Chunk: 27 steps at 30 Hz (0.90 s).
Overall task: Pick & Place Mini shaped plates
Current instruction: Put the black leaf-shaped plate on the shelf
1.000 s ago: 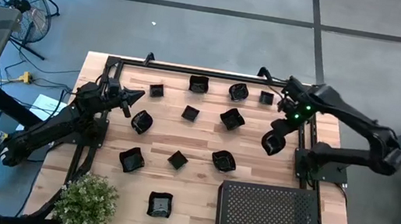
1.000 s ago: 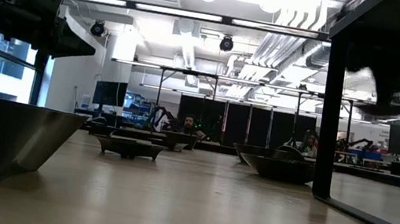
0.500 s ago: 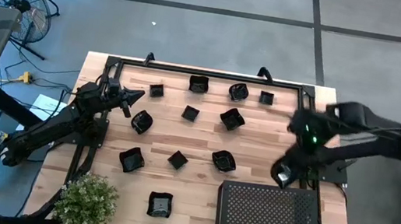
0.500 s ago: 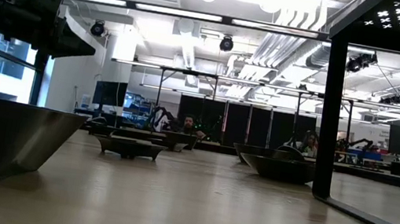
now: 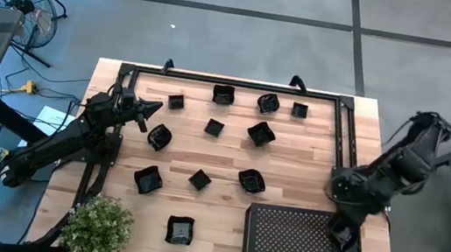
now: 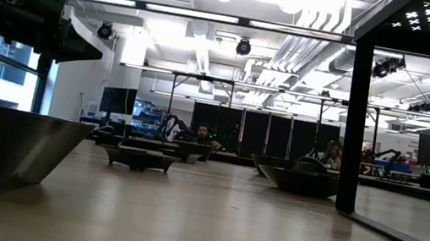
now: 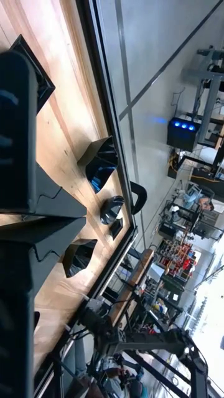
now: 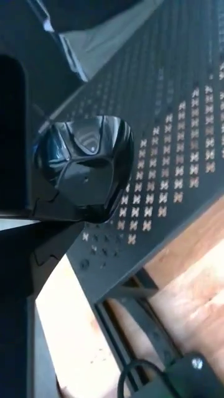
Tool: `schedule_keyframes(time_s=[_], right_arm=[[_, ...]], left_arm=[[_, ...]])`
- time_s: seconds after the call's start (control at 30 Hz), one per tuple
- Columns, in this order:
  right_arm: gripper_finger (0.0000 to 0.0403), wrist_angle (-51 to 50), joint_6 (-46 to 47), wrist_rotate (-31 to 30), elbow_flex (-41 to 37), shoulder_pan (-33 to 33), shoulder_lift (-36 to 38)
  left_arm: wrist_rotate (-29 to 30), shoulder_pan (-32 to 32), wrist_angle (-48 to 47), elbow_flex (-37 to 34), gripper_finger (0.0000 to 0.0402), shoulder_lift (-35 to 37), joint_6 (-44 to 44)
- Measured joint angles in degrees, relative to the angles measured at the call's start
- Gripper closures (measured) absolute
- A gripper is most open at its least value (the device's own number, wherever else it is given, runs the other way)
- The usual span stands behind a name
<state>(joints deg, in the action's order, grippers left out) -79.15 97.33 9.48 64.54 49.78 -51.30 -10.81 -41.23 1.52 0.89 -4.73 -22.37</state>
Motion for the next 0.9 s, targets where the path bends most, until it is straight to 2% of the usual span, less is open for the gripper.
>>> schedule_keyframes(time_s=[0.1, 0.17, 0.27, 0.37, 0.67, 0.9], right_arm=[[0.0403, 1.65, 3.78, -3.75, -1.36, 6.17, 0.54], [0.0403, 3.90, 4.60, -4.19, -2.64, 9.10, 0.41], [0.0403, 7.85, 6.57, -4.03, -5.69, 12.48, 0.29], [0.0403, 11.83, 8.47, -6.39, -7.94, 14.67, 0.32], [0.0403, 18.41, 8.25, -9.56, -9.12, 14.93, -1.06], [0.0403, 26.68, 4.90, -13.13, -9.12, 13.05, -5.60]], left_arm=[[0.00, 0.00, 0.00, 0.00, 0.0401, 0.00, 0.00], [-0.01, 0.00, 0.00, 0.00, 0.0401, 0.00, 0.00], [-0.01, 0.00, 0.00, 0.00, 0.0401, 0.00, 0.00], [-0.02, 0.00, 0.00, 0.02, 0.0401, 0.00, 0.00], [-0.04, 0.00, 0.00, 0.00, 0.0401, 0.00, 0.00], [-0.04, 0.00, 0.00, 0.01, 0.0401, 0.00, 0.00]])
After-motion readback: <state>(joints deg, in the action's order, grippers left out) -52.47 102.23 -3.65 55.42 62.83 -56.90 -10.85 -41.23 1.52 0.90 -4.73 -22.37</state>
